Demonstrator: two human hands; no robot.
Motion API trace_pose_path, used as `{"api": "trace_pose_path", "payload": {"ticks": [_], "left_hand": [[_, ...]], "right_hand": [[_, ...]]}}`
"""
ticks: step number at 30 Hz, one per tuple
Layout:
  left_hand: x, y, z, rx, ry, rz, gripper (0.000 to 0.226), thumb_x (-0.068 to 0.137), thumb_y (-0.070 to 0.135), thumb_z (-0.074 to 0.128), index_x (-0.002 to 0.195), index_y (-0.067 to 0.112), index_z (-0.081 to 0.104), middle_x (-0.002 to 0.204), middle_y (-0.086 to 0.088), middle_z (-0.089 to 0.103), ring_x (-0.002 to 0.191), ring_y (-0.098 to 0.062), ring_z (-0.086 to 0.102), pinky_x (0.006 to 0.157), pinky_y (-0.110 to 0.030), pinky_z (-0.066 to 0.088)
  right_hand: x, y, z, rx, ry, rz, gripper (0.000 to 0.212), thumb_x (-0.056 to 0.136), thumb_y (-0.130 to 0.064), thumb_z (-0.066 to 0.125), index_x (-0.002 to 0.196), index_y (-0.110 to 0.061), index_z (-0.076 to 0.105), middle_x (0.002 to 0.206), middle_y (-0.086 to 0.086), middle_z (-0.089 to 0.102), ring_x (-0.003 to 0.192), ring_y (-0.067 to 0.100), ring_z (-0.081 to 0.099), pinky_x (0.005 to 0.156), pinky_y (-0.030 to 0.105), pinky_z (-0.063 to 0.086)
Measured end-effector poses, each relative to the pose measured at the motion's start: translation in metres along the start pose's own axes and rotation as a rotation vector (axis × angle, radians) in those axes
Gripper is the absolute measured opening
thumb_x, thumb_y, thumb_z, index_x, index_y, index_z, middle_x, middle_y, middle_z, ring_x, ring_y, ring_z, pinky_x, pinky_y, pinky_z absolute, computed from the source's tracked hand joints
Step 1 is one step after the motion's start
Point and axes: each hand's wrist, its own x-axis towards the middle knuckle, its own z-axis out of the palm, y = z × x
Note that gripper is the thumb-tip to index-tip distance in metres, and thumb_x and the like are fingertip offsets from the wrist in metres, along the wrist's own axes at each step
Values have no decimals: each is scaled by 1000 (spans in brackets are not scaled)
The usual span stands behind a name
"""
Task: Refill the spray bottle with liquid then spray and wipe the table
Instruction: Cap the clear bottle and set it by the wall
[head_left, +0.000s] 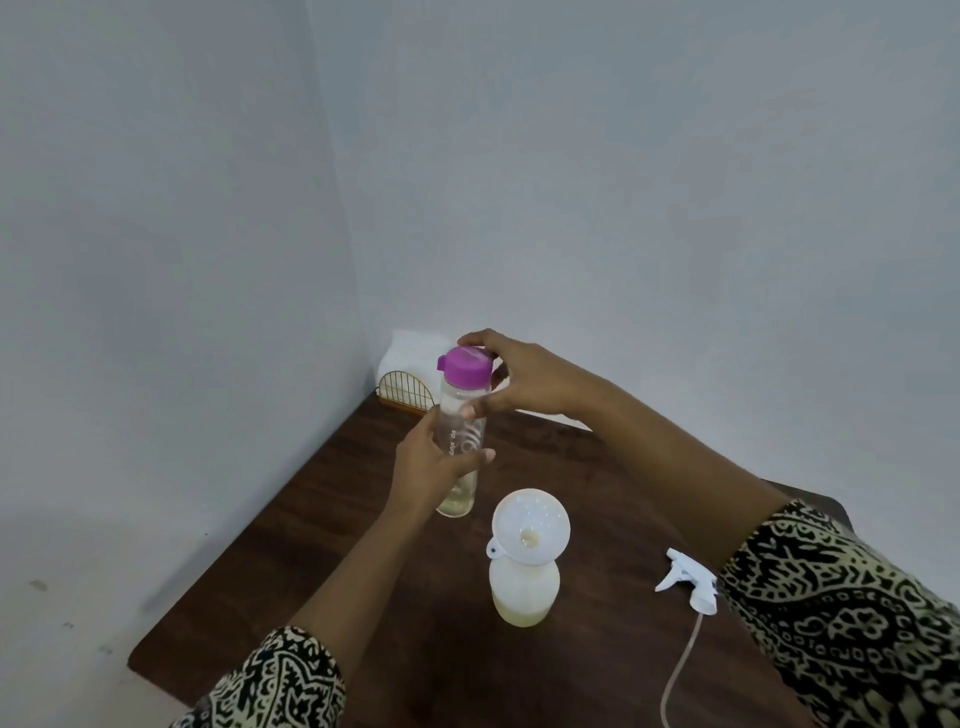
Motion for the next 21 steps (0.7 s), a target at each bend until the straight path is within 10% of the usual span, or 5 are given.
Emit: {"api": "trace_pose_path", "payload": {"ticks": [8, 15, 21], "left_hand": [[46, -34, 20, -123, 120, -145, 65, 62, 32, 87, 118, 22, 57, 115, -3, 64, 103, -20, 63, 93, -44, 52], [97, -73, 48, -155, 163, -263, 53, 69, 15, 84, 116, 14, 58, 109, -2, 66, 101, -21, 63, 86, -33, 52], [156, -92, 73, -57, 114, -249, 58, 69, 11, 83, 121, 12, 56, 108, 1, 62, 102, -20, 59, 88, -31, 48]], "right_hand": [[-44, 157, 70, -7, 150, 504, 50, 91, -37, 60, 132, -12, 50, 131, 3, 56, 123, 21, 51, 100, 32, 40], [-81, 248, 182, -459, -43, 549, 71, 94, -52, 38, 152, -27, 5, 161, 4, -1, 148, 21, -2, 117, 47, 9], [-90, 273, 200, -500, 46, 498, 87, 77, -64, 41, 150, -26, 15, 149, 4, 38, 138, 19, 27, 112, 42, 7]]}}
